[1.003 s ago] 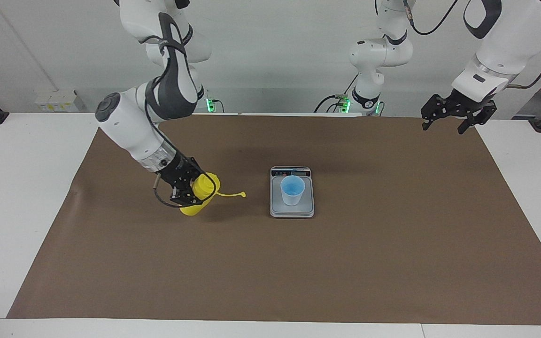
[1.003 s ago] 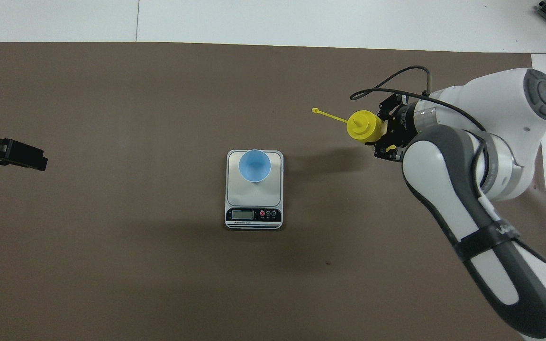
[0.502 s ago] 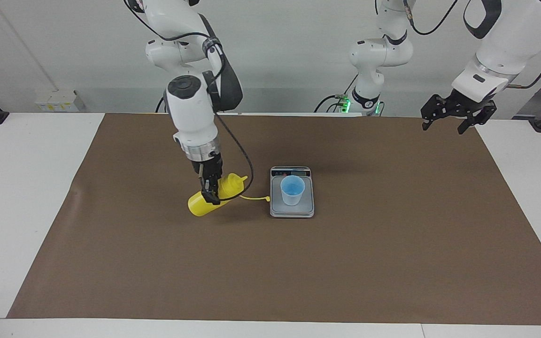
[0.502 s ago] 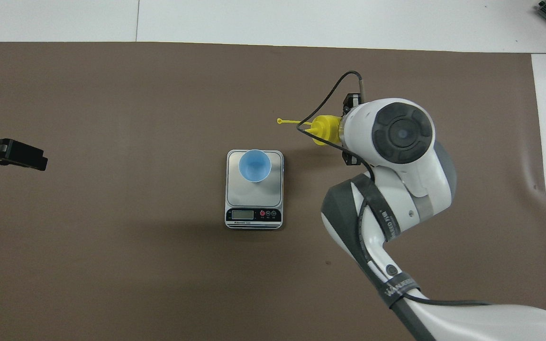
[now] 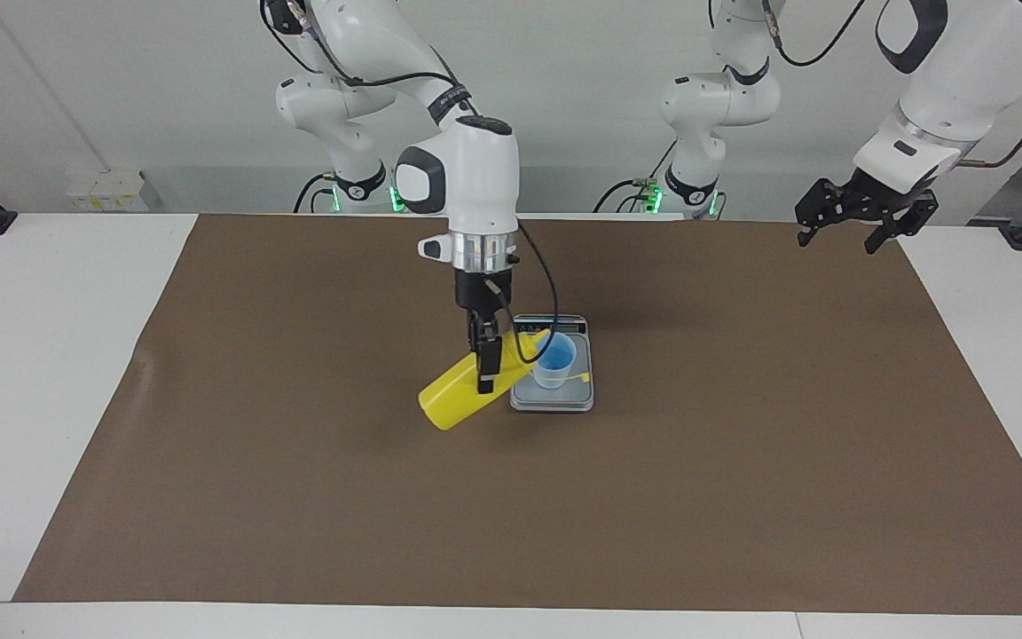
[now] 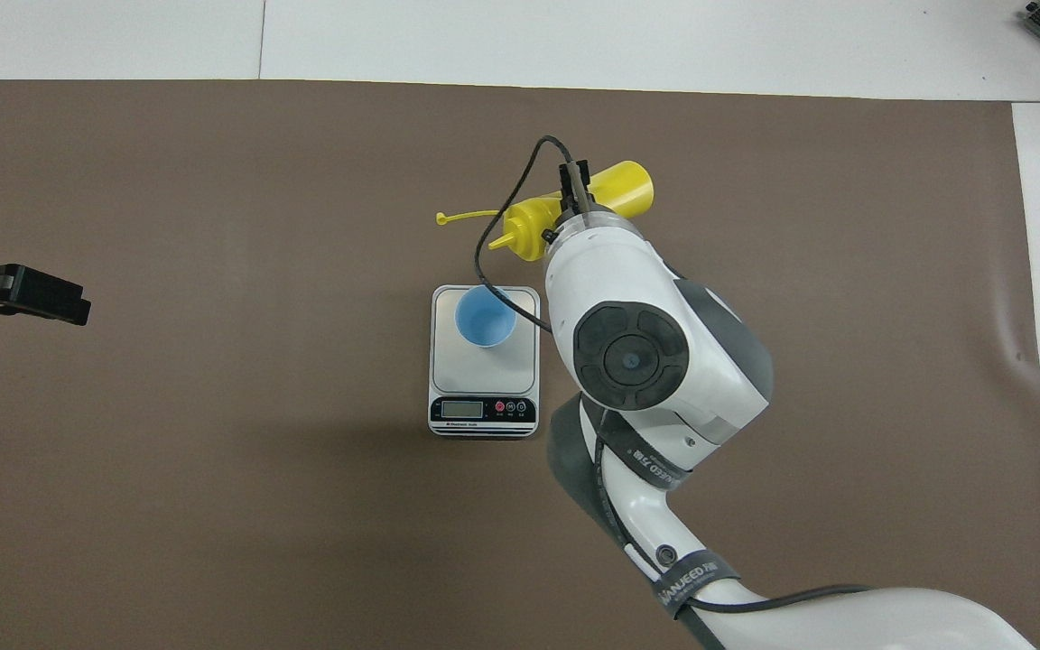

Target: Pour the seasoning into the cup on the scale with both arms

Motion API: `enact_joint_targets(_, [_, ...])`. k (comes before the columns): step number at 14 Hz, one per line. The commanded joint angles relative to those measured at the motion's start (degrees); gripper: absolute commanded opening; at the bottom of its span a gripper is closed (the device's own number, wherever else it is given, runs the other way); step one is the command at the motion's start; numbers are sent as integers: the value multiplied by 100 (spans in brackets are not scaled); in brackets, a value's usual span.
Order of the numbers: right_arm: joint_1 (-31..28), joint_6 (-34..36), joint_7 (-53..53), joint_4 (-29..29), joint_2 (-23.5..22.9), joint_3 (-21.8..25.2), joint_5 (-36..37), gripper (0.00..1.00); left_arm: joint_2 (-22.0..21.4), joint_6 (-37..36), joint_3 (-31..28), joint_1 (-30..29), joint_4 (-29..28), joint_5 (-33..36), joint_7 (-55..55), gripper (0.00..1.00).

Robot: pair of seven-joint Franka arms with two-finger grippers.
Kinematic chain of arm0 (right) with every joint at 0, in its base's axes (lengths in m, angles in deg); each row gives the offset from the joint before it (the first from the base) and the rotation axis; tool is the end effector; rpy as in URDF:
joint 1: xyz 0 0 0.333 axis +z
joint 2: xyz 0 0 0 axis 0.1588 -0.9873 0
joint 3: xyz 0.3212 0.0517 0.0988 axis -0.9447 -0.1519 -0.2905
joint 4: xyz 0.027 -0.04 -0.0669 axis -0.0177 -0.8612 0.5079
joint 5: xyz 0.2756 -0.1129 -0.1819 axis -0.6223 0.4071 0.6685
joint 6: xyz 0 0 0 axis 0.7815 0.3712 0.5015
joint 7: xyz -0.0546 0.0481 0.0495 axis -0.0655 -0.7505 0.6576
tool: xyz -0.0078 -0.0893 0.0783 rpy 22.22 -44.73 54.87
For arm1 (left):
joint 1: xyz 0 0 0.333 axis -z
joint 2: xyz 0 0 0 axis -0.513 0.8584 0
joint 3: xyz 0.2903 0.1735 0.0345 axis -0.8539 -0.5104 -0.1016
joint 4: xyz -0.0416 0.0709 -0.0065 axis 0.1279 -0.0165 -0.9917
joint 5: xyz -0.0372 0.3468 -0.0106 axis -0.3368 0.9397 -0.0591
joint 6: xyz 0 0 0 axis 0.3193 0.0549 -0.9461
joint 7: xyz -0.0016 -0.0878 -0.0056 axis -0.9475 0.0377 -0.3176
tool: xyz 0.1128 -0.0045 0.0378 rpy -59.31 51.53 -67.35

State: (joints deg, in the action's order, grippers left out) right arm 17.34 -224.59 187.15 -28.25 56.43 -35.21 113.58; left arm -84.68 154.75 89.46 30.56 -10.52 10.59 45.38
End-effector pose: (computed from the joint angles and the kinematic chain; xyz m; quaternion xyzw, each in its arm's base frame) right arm 0.5687 0.3203 0.5020 -0.7490 0.5891 -0.2288 0.1988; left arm 0.4987 -0.0358 0.6375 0.9957 -0.0888 -0.0226 0.0127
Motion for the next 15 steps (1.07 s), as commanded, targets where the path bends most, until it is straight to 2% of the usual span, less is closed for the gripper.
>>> enact_joint_targets(1, [-152, 209, -823, 298, -125, -125, -23, 0, -19, -28, 1, 22, -29, 90, -37, 100])
enact_joint_targets(7, [-73, 535, -807, 281, -72, -72, 46, 0, -28, -28, 1, 22, -55, 90, -36, 100])
enact_joint_targets(9, [-55, 771, -781, 272, -89, -81, 632, 0, -28, -37, 1, 22, -55, 90, -36, 100])
enact_joint_targets(12, [269, 1465, -640, 202, -63, -90, 1609, 0, -54, -72, 1, 31, -72, 90, -36, 100])
enact_joint_targets(15, [358, 1581, -115, 114, -37, -98, 2759, 0, -72, -45, 1, 31, -99, 90, -1, 100])
